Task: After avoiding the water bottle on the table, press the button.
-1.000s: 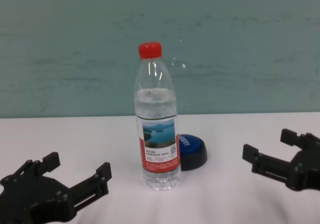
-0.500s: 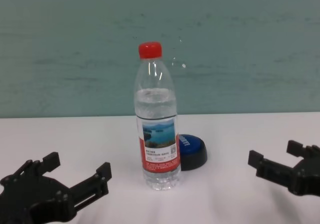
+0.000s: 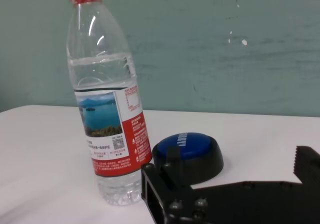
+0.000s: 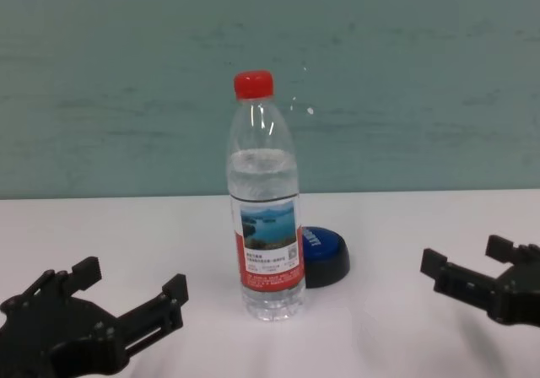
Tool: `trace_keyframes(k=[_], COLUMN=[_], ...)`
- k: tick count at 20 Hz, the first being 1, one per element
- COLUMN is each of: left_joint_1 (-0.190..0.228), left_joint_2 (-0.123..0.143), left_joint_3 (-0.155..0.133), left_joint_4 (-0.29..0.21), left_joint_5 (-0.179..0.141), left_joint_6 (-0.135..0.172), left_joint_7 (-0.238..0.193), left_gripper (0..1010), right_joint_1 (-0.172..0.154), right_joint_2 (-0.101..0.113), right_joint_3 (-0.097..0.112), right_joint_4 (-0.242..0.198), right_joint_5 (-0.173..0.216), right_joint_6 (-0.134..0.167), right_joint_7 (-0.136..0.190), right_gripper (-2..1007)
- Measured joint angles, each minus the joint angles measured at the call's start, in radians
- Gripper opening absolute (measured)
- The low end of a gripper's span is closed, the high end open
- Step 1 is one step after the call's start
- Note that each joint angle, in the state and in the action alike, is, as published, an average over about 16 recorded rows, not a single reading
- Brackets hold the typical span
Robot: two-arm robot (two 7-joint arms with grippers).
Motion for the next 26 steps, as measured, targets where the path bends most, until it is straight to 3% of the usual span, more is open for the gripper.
trace_keyframes(k=[26], left_joint_1=[0.000], left_joint_2=[0.000], left_joint_3=[0.000], left_joint_4=[0.000], left_joint_5=[0.000], left_joint_6=[0.000], left_joint_7=[0.000], left_gripper=[1000], right_joint_1=[0.012], right_joint_2=[0.001], right_joint_3=[-0.007], right_joint_4=[0.008], right_joint_5=[0.015], right_joint_6=[-0.008], right_joint_7=[0.003], right_gripper=[1004])
